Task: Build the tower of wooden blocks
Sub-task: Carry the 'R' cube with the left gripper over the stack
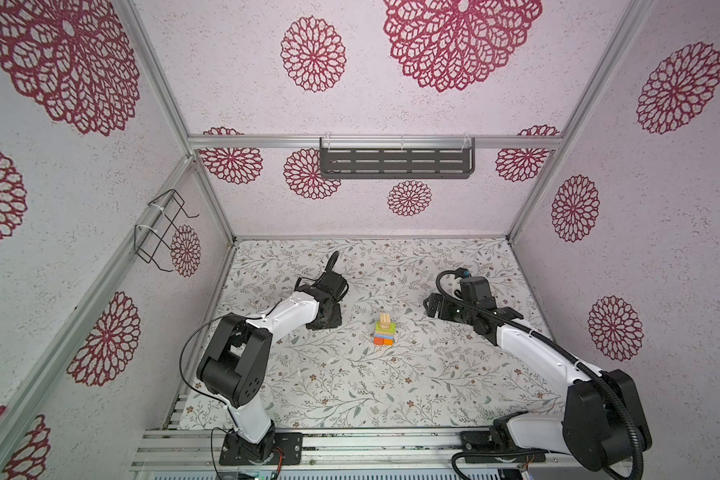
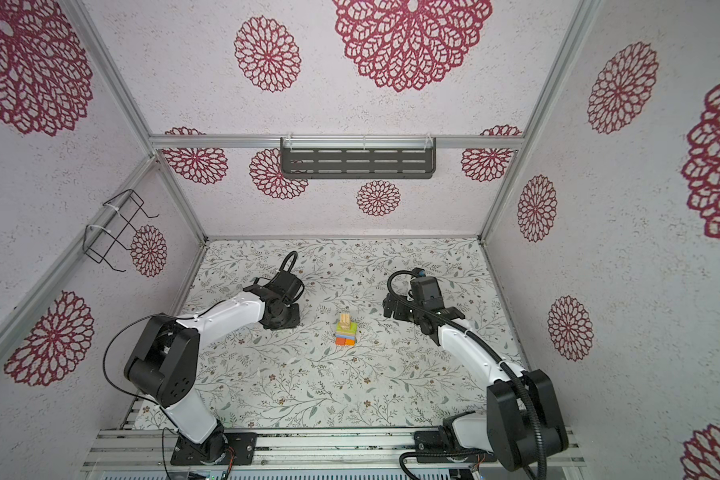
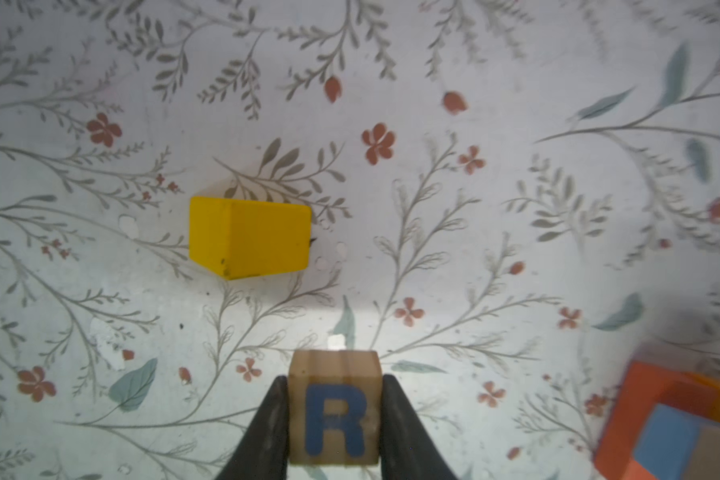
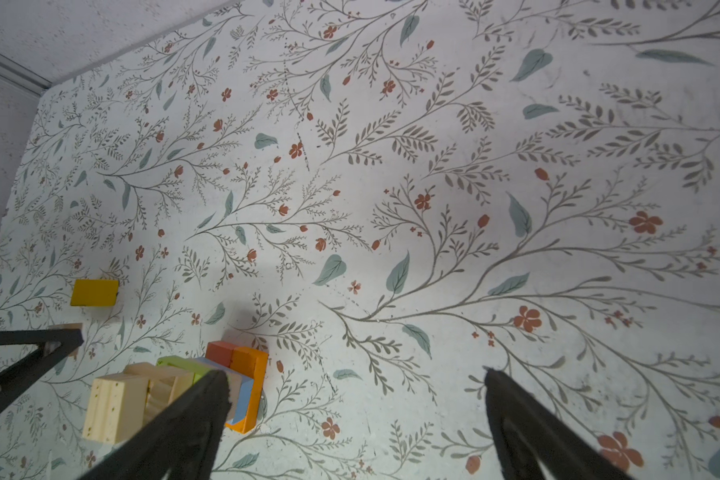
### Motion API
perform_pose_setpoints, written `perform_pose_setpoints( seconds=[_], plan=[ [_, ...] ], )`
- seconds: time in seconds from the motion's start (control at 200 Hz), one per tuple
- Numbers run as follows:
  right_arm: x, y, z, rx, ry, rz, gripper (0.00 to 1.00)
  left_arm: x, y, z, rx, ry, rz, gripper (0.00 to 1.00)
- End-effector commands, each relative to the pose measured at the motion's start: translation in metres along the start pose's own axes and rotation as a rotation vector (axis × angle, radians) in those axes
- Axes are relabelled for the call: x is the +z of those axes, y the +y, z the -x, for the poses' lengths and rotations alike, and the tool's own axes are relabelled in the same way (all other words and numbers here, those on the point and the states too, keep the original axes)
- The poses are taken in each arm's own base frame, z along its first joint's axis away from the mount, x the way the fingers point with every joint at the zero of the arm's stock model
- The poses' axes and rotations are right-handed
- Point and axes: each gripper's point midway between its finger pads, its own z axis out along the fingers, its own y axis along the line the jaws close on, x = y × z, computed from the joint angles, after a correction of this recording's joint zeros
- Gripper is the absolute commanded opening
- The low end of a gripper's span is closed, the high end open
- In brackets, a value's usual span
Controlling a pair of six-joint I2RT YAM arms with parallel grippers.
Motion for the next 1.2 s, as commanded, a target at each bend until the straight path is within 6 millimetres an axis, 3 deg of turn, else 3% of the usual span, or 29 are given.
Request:
perform_pose_setpoints(
  seconds=[0.0,0.335,0.48,0.911,1.196],
  plan=[
    [-0.01,-0.007,0.009,0.024,-0.05,-0.011,0.99,-0.029,-0.019,0.003,-0.006,-0.011,-0.032,0.34],
    [-0.02,-0.026,0.005,0.091,-0.059,-0.003,0.99,-0.075,-0.089,0.005,0.064,-0.052,-0.109,0.35],
    [-0.021,-0.031,0.002,0.103,-0.051,-0.001,0.99,-0.086,-0.105,-0.002,0.092,-0.054,-0.088,0.35],
    [-0.019,-0.041,-0.002,0.136,-0.048,0.003,0.99,-0.09,-0.139,-0.01,0.039,-0.051,-0.128,0.35],
    [-0.017,-0.043,-0.006,0.154,-0.045,0.021,0.99,-0.081,-0.152,-0.014,0.047,-0.034,-0.114,0.35]
  ],
)
